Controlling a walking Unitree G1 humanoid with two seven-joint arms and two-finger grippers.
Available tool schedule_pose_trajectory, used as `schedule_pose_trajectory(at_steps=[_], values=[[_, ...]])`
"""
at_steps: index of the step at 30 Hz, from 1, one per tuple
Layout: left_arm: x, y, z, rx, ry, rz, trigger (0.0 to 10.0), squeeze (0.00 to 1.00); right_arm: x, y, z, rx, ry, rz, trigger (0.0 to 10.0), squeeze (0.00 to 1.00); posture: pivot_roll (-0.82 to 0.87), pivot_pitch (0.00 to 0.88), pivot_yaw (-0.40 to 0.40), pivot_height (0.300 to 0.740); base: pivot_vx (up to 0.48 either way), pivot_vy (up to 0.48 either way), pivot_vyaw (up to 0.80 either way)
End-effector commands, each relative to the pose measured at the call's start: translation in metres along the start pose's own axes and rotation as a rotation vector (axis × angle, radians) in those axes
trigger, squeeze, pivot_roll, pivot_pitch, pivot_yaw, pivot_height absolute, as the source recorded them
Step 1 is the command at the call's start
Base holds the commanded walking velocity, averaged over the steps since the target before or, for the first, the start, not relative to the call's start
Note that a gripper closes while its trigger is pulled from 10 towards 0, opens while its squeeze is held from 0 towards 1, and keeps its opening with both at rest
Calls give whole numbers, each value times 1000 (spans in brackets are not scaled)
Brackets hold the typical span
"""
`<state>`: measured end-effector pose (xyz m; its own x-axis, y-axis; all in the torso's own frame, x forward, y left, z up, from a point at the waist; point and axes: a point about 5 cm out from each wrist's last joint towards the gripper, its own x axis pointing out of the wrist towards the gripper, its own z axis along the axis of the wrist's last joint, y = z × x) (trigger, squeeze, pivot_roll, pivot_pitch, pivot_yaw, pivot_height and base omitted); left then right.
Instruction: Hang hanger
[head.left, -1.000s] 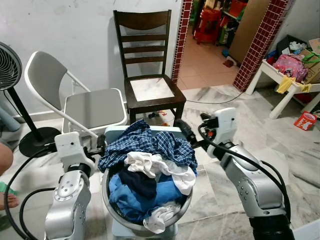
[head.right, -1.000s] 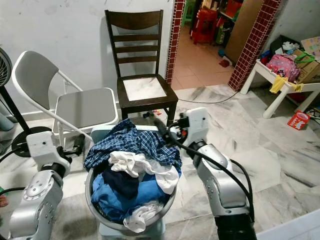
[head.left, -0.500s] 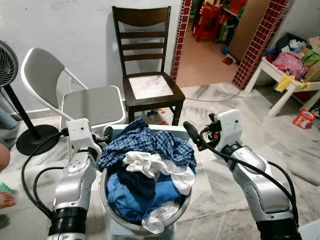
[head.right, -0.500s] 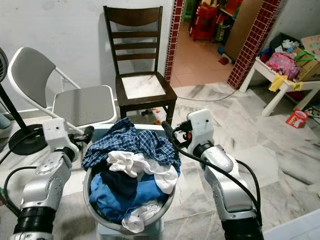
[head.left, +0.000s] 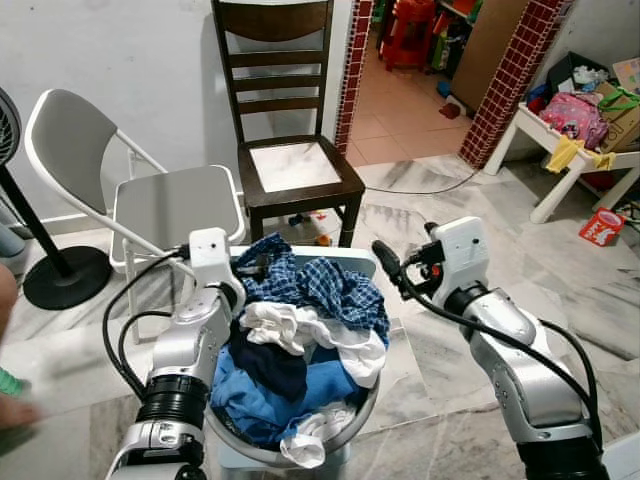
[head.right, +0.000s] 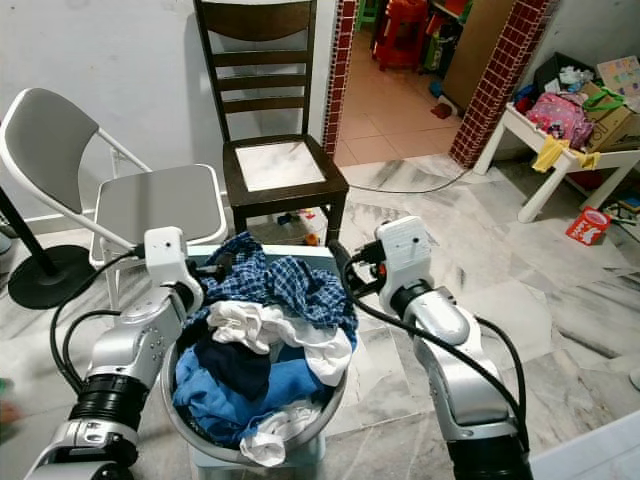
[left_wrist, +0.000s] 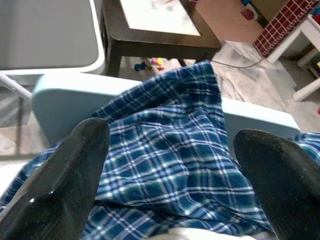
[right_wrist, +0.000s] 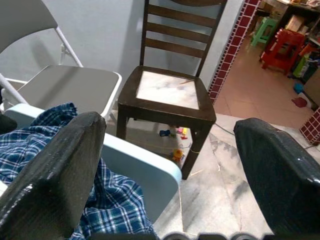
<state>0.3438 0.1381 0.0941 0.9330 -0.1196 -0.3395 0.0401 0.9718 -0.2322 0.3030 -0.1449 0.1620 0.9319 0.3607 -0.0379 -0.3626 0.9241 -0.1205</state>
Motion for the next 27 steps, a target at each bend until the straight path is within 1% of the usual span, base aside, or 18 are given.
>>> schedule_pose_trajectory(at_steps=[1,3,5,7,8,9,10,12,14,15,16,18,22,23,24,25,26,27], values=[[-3,-5,-5,1,15,-18,10000,0,0,-1,8,-2,-28,3,10000,0,-99,99,-106,740,0,0,0],[-5,-6,-11,-26,26,-21,10000,0,4,3,10,-11,-32,44,10000,0,-95,93,-114,740,0,0,0],[-7,-6,-18,-26,36,-21,10000,0,7,5,9,-26,-34,64,10000,0,-91,87,-108,740,0,0,0],[-9,0,-27,-39,58,9,10000,0,11,3,13,-31,-48,53,10000,0,-88,76,-99,740,0,0,0],[-9,0,-27,-39,58,9,10000,0,11,3,13,-31,-48,53,10000,0,-88,76,-99,740,0,0,0],[-11,4,-31,-42,58,10,10000,0,13,2,17,-22,-63,43,10000,0,-94,75,-98,740,0,0,0],[-11,4,-31,-42,58,10,10000,0,13,2,17,-22,-63,43,10000,0,-94,75,-98,740,0,0,0],[-11,16,-37,-84,72,14,10000,0,10,2,17,-12,-64,33,10000,0,-109,84,-96,740,0,0,0],[-11,18,-39,-84,87,7,10000,0,8,2,16,-12,-61,33,10000,0,-114,85,-95,740,0,0,0],[-11,19,-40,-69,98,-4,10000,0,5,2,14,-14,-54,34,10000,0,-125,90,-90,740,0,0,0],[-10,18,-41,-53,113,-24,10000,0,1,2,11,-18,-44,35,10000,0,-132,89,-84,740,0,0,0],[-10,16,-41,-50,117,-36,10000,0,-1,1,9,-21,-39,32,10000,0,-134,88,-82,740,0,0,0],[-6,-2,-43,-33,135,-106,10000,0,-3,-3,7,-20,-33,1,10000,0,-149,85,-65,740,0,0,0],[-5,-3,-43,-29,135,-111,10000,0,-3,-3,7,-21,-34,0,10000,0,-149,85,-65,740,0,0,0],[-4,-4,-43,-32,135,-113,5725,0,-3,-3,8,-21,-35,0,10000,0,-150,86,-62,740,0,0,0],[-3,-5,-43,-36,135,-115,6157,0,-3,-3,8,-21,-35,0,10000,0,-150,86,-62,740,0,0,0],[-2,-5,-42,-36,135,-113,6275,0,-3,-3,8,-24,-36,-1,10000,0,-153,86,-61,740,0,0,0],[-1,-5,-41,-40,126,-110,6784,0,-4,-2,8,-25,-36,-2,10000,0,-153,86,-60,740,0,0,0]])
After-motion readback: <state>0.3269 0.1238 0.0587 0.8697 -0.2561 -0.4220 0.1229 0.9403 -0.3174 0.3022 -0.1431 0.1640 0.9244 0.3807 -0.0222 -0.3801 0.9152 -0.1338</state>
